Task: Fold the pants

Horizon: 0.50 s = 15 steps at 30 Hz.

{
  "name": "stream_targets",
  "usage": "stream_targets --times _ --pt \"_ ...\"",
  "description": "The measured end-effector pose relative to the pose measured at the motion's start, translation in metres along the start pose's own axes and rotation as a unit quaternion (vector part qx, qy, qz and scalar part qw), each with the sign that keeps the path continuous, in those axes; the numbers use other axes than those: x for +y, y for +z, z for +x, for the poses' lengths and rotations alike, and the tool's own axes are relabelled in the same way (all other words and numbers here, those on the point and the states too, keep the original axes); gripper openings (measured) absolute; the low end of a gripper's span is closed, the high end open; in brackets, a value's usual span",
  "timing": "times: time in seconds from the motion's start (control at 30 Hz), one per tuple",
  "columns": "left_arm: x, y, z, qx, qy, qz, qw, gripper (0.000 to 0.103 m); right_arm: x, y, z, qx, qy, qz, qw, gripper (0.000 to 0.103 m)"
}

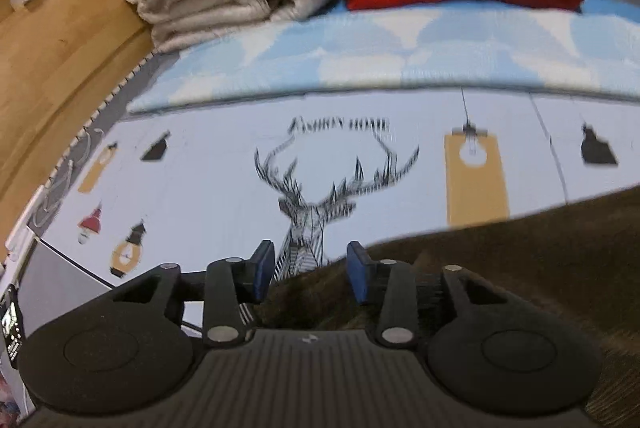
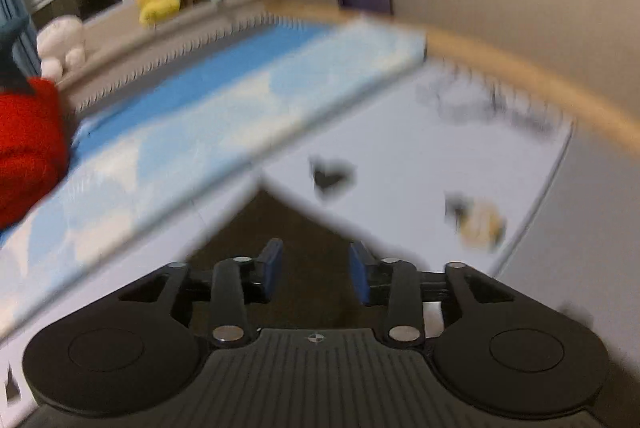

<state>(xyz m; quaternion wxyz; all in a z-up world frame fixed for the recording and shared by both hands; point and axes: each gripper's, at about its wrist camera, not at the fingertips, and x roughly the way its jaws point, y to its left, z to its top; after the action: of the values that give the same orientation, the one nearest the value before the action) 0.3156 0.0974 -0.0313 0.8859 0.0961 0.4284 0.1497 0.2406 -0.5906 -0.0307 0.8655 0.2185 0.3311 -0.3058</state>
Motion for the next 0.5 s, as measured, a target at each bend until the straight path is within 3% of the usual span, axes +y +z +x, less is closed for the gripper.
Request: stream_targets --times 0.1,0.13,0.2,0.27,0.33,0.37,0.47,0.5 --pt "-0.016 0.006 -0.020 -0.010 -0.043 0.014 0.9989 0.046 -0.036 -0.037 0.032 0.063 -0.035 0.062 0.996 0.042" --pt "-0.026 0.006 -0.028 -0.017 -0.071 0.027 0.9970 0.046 -0.050 -0.040 0.046 0.090 -0.041 0.113 0.989 0.042" --pt "-0.052 0.002 -0.047 -0.031 -0.146 0.063 0.9867 0.046 -0.066 -0.044 0.054 0.088 -0.023 0.173 0.981 0.042" --pt "-0.079 -0.005 -0.064 -0.032 -0.234 0.099 0.9667 0.046 -0.065 -0.048 0.060 0.085 -0.021 0.156 0.984 0.045" --pt "-0.103 -0.014 -0.075 -0.019 -0.313 0.122 0.9416 0.046 -0.056 -0.048 0.066 0.077 -0.010 0.128 0.989 0.059" --pt "-0.116 -0.020 -0.079 -0.009 -0.344 0.136 0.9288 0.046 -0.052 -0.048 0.067 0.072 -0.005 0.121 0.990 0.060" --pt "-0.152 -0.038 -0.087 0.019 -0.407 0.191 0.8928 0.049 -0.040 -0.049 0.075 0.058 0.010 0.085 0.995 0.061" --pt "-0.163 -0.047 -0.088 0.029 -0.417 0.214 0.8831 0.053 -0.034 -0.047 0.077 0.051 0.006 0.057 0.997 0.055"
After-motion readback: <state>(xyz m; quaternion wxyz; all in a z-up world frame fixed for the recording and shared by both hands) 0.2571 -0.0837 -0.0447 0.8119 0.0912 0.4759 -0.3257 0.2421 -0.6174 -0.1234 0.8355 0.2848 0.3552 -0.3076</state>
